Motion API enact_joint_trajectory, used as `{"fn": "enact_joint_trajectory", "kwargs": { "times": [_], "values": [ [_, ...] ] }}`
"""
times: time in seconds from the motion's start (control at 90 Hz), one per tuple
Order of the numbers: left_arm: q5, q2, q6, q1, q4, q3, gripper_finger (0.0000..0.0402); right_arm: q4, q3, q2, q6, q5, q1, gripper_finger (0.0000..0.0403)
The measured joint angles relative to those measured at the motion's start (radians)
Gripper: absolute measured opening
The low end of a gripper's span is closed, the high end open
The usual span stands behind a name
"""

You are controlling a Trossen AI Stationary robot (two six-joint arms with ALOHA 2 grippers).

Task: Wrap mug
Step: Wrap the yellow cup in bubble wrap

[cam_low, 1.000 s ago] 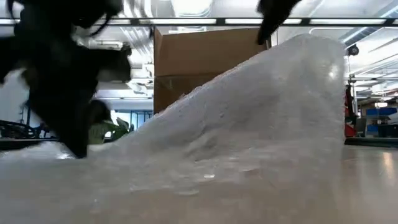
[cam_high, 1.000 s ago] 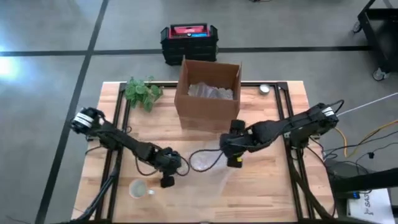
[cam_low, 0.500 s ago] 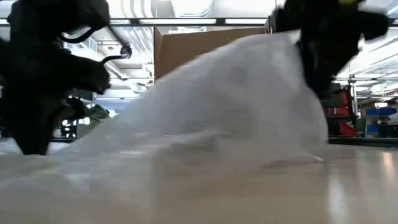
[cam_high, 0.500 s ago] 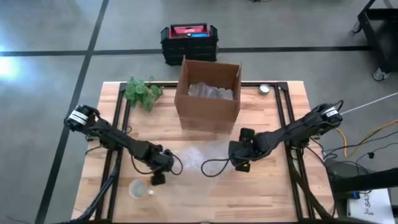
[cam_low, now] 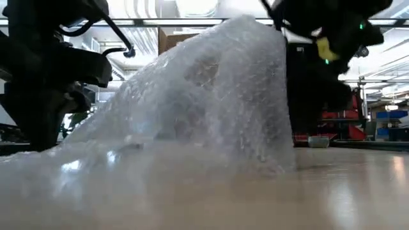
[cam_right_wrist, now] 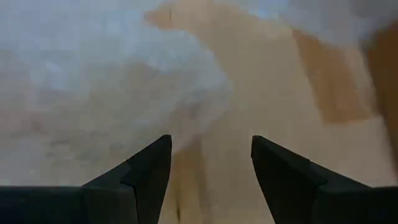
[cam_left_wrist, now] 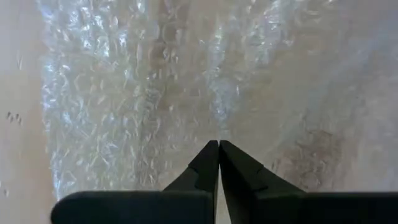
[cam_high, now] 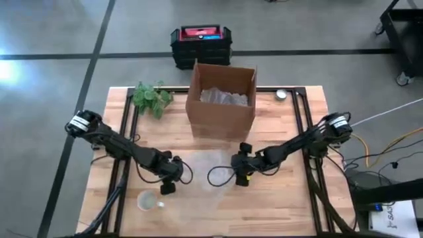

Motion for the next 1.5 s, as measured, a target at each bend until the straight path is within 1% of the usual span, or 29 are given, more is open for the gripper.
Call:
{"fn": "enact_joint_trajectory", "kwargs": {
  "times": [0.078,0.189,0.322,0.389,0.456,0.511,0.611,0.722,0.833,0.922,1.089,1.344,1.444,1.5],
  "values": [
    [0.0,0.0,0.0,0.0,0.008,0.0,0.0,-0.012,0.021,-0.004,-0.02,-0.018,0.001,0.0204],
    [0.0,0.0,0.0,0.0,0.008,0.0,0.0,0.014,0.058,-0.042,-0.07,-0.02,0.011,0.0199],
    [0.0,0.0,0.001,0.0,0.009,0.0,0.0,0.185,0.073,-0.045,-0.17,-0.018,0.012,0.0201],
    [0.0,0.0,0.006,0.0,0.01,0.0,0.0,0.284,0.073,-0.012,-0.208,-0.02,0.005,0.0201],
    [0.0,-0.001,0.002,0.0,0.014,0.001,0.0,0.34,0.07,0.03,-0.229,-0.021,-0.005,0.0197],
    [0.0,-0.001,0.001,0.0,0.016,0.001,0.0,0.396,0.071,0.078,-0.241,-0.044,-0.014,0.0195],
    [0.0,-0.001,0.001,0.0,0.016,0.002,0.0,0.438,0.089,0.168,-0.257,-0.13,-0.017,0.0189],
    [0.0,-0.001,0.001,0.0,0.022,0.002,0.0,0.445,0.145,0.258,-0.325,-0.222,-0.016,0.0184],
    [0.0,-0.001,0.005,0.0,0.023,0.002,0.0,0.441,0.214,0.339,-0.358,-0.234,-0.017,0.0178],
    [0.0,-0.001,0.0,0.0,0.025,0.002,0.0,0.345,0.283,0.374,-0.352,-0.23,-0.018,0.0173],
    [0.002,-0.001,-0.012,0.0,0.026,0.002,0.0,-0.006,0.388,0.367,-0.345,-0.227,-0.019,0.0165],
    [0.002,-0.002,-0.014,0.0,0.025,0.002,0.0,-0.457,0.381,0.228,-0.213,-0.222,0.001,0.0148],
    [0.002,-0.002,-0.014,0.0,0.026,0.002,0.0,-0.598,0.351,0.173,-0.162,-0.225,0.026,0.014],
    [0.002,-0.002,-0.014,0.0,0.027,0.002,0.0,-0.643,0.318,0.141,-0.128,-0.226,0.044,0.0136]
  ]
}}
